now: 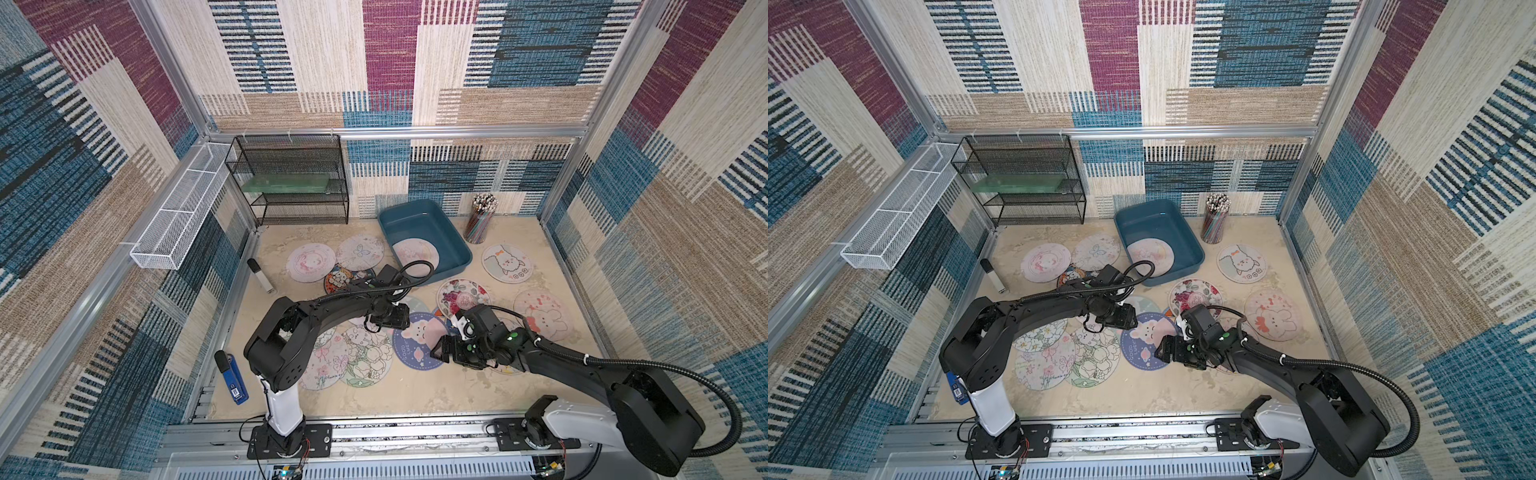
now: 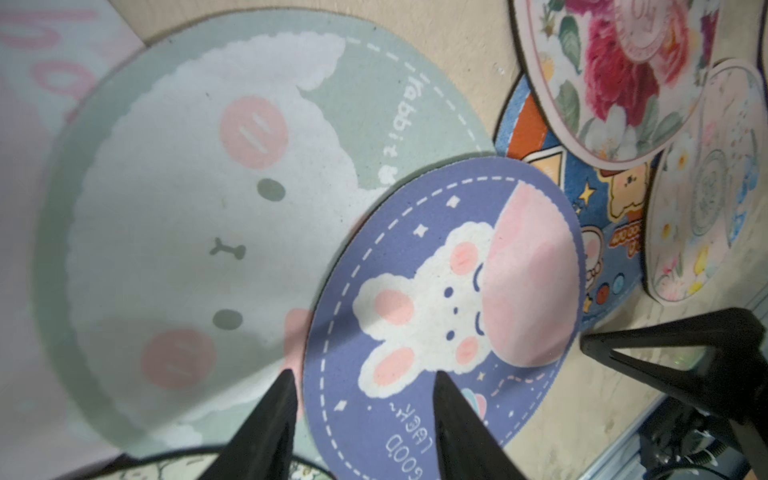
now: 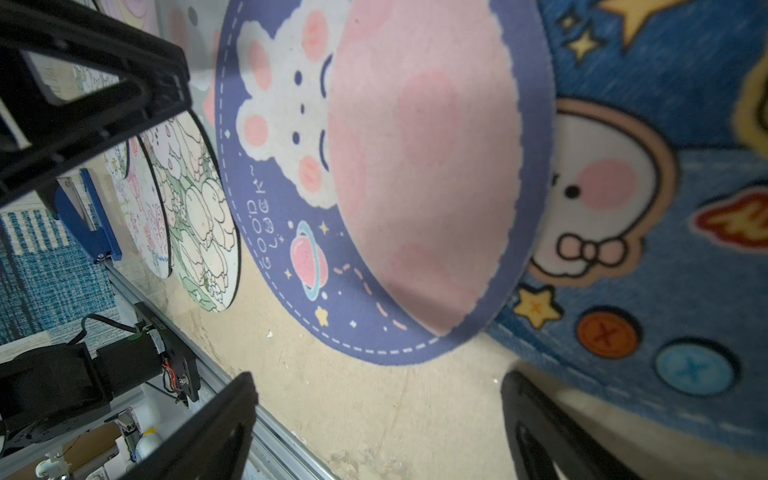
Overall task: Put the coasters into the storage box
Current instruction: Pick up the coaster from the coaster.
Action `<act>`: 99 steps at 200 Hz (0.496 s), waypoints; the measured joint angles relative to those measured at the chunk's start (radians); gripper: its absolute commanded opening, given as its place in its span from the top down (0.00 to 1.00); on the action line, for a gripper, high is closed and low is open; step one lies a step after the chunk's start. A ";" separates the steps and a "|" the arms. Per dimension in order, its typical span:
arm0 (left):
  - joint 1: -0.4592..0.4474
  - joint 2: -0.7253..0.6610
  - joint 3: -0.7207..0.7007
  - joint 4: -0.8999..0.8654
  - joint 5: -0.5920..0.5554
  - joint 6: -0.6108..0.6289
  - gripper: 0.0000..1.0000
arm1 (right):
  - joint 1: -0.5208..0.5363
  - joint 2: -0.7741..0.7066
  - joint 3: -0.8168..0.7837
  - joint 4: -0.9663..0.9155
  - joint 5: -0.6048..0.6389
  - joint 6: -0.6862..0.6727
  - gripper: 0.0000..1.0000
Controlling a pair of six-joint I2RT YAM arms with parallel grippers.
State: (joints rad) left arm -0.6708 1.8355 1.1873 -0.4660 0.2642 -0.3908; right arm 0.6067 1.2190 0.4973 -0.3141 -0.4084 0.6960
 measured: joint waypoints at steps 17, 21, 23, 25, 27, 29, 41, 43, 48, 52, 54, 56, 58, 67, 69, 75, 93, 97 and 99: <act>-0.001 0.013 -0.004 0.005 0.000 0.000 0.49 | 0.001 -0.002 -0.010 0.022 -0.004 0.012 0.06; -0.001 0.016 -0.005 0.005 0.000 0.000 0.50 | 0.001 -0.003 -0.013 0.027 -0.005 0.012 0.06; -0.001 0.018 -0.005 0.005 0.000 0.000 0.50 | 0.001 -0.004 -0.014 0.030 -0.005 0.014 0.06; -0.001 0.018 -0.006 0.005 0.000 0.000 0.50 | 0.001 -0.004 -0.014 0.032 -0.005 0.015 0.06; -0.001 0.020 -0.006 0.005 -0.001 0.000 0.50 | 0.001 -0.004 -0.016 0.034 -0.005 0.015 0.06; -0.001 0.022 -0.007 0.005 -0.001 0.000 0.50 | 0.001 -0.004 -0.016 0.036 -0.006 0.016 0.06; -0.002 0.025 -0.008 0.006 -0.004 0.000 0.51 | 0.002 -0.005 -0.023 0.052 -0.008 0.024 0.06; -0.002 0.025 -0.008 0.006 -0.004 0.000 0.51 | 0.002 -0.006 -0.024 0.054 -0.008 0.027 0.06; -0.002 0.026 -0.008 0.006 -0.004 0.000 0.52 | 0.003 -0.006 -0.025 0.057 -0.007 0.030 0.06; -0.002 0.026 -0.009 0.007 -0.004 0.000 0.52 | 0.003 -0.007 -0.026 0.059 -0.007 0.030 0.06; -0.002 0.027 -0.009 0.008 -0.004 0.000 0.53 | 0.003 -0.007 -0.026 0.060 -0.007 0.030 0.06; -0.002 0.027 -0.010 0.009 -0.005 0.000 0.53 | 0.003 -0.007 -0.027 0.061 -0.007 0.031 0.06; -0.002 0.027 -0.010 0.009 -0.005 0.000 0.53 | 0.004 -0.007 -0.027 0.063 -0.007 0.034 0.06; -0.002 0.028 -0.012 0.012 -0.005 0.000 0.53 | 0.006 -0.007 -0.029 0.067 -0.007 0.037 0.07; -0.002 0.028 -0.013 0.013 -0.005 0.000 0.53 | 0.006 -0.007 -0.029 0.068 -0.007 0.037 0.07; -0.002 0.028 -0.013 0.013 -0.005 0.000 0.54 | 0.008 -0.007 -0.029 0.070 -0.006 0.040 0.08; -0.005 0.028 -0.019 0.022 -0.008 0.000 0.55 | 0.009 -0.006 -0.031 0.073 -0.002 0.054 0.09; -0.005 0.028 -0.020 0.024 -0.010 0.000 0.55 | 0.009 -0.005 -0.031 0.074 -0.001 0.059 0.09; -0.006 0.028 -0.020 0.024 -0.010 0.000 0.55 | 0.010 -0.004 -0.031 0.075 0.000 0.061 0.09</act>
State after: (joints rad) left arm -0.6765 1.8637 1.1671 -0.4419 0.2539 -0.3904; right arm 0.6163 1.2152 0.4664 -0.2394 -0.4088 0.7574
